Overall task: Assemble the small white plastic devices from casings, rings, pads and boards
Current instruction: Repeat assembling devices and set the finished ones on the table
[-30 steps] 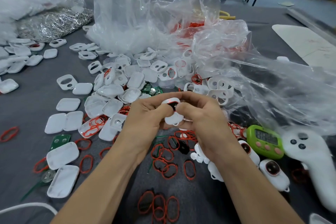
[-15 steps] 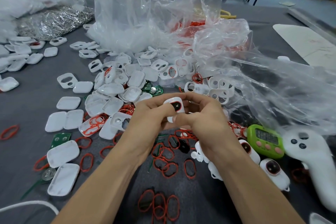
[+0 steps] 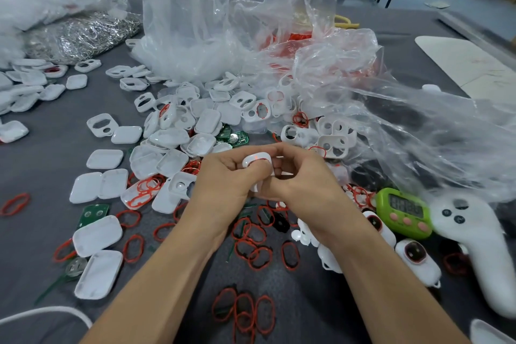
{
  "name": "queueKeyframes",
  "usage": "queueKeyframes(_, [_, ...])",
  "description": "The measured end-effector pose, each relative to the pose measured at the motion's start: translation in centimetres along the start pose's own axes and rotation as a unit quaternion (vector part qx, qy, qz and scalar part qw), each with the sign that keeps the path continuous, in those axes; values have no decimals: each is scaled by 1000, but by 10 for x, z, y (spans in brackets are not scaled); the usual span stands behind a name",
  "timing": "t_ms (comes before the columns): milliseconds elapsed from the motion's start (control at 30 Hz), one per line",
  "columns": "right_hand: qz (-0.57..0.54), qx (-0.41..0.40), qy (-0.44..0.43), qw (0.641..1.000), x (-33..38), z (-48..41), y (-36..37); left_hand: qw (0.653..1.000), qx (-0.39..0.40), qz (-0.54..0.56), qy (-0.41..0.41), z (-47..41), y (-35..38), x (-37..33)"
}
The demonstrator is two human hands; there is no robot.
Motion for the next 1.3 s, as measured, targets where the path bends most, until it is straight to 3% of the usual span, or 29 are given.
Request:
queueKeyframes(133, [20,-18,10,1000,0,0,-10,996,56,47,-48,4,9,7])
queueKeyframes(233, [34,-26,30,999,0,3,-12,990,55,101,-79,5,12,9])
queueKeyframes(300, [92,-73,17,993,8,7,-18,987,41,125,-89,6,13,8])
queueKeyframes(400, [259,-190,-45,946,28,29,-20,985,45,144,-87,11,20,5])
queueKeyframes(500, [320,-243,-87,912,34,61,-17,972,117,186,-88,25,43,-2])
queueKeyframes(567, [326,-275,-72,902,30,84,-38,982,165,81,-35,30,46,-6])
queueKeyframes(633, [384,-289,-18,877,21,104,-61,983,135,-119,44,27,30,-14])
queueKeyframes(700, [490,-289,39,821,12,120,-75,954,75,-276,88,25,12,-24])
queueKeyframes(767, [552,-292,52,779,10,131,-81,924,43,-362,115,25,4,-31])
queueKeyframes(800, [547,-292,48,783,12,135,-84,914,35,-385,121,25,1,-32])
queueKeyframes(900, [455,-297,27,839,20,134,-87,882,31,-457,113,22,-6,-26])
queueKeyframes(1067, [446,-230,27,864,27,68,-56,802,44,-589,85,15,-29,-20])
queueKeyframes(1200, [489,-196,48,849,30,-4,-40,803,70,-588,74,14,-36,-12])
queueKeyframes(1300, [507,-200,53,837,37,-43,-37,847,109,-507,119,13,-21,-12])
Point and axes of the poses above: each hand's wrist, its own z-axis away from the middle knuckle, its own y-axis out of the palm, x = y × z, the point moved 10 cm from there along -z, towards the middle knuckle, and after that the axes turned 15 degrees about y, right-handed, at the moved point
